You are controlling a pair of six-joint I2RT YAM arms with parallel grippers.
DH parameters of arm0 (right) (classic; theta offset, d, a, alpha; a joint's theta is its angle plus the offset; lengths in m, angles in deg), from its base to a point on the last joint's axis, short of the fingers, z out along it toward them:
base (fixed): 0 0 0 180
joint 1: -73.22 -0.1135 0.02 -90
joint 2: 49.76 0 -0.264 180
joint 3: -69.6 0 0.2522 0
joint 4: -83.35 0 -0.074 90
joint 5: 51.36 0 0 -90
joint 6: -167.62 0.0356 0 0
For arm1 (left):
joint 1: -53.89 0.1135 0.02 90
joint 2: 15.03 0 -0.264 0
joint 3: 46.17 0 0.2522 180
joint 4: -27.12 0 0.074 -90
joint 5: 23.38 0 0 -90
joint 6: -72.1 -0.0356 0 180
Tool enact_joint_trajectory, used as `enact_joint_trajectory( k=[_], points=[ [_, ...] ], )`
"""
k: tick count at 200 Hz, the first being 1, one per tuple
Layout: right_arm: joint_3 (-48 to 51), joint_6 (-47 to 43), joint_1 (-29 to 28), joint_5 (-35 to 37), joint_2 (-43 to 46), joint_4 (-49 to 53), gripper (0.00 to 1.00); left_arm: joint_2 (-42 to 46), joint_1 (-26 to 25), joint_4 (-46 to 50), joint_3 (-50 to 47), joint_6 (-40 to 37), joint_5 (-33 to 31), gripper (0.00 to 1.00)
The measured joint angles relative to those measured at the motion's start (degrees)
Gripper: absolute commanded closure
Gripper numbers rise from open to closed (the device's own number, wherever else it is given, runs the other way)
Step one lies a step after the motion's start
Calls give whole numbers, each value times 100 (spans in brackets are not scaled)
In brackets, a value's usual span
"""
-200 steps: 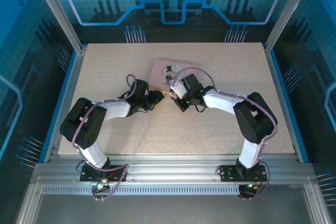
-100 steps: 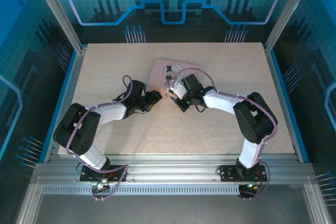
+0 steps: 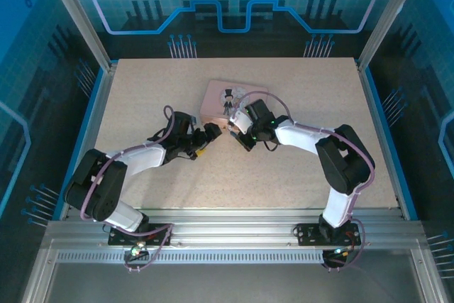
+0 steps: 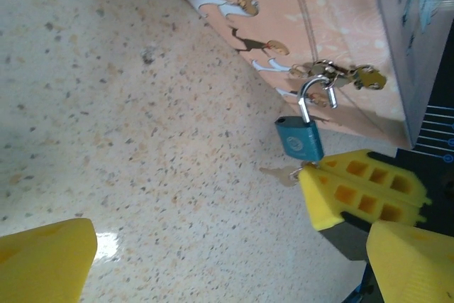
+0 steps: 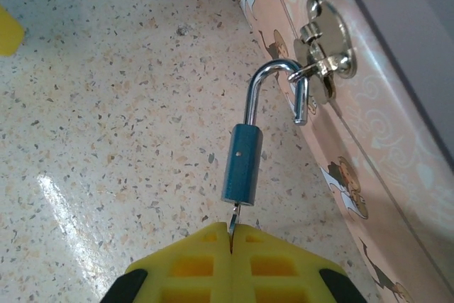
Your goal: Unlock the padlock with the key
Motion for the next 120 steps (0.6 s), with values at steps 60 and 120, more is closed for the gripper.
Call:
enact_joint_trajectory(
  k=[60, 120],
  points=[
    [-308, -153, 13, -31, 9, 492, 100, 114, 0, 186, -31, -142, -2, 1],
    [-420, -555, 50, 83, 11, 715, 100, 111, 0, 210, -31, -144, 17, 1]
  ],
)
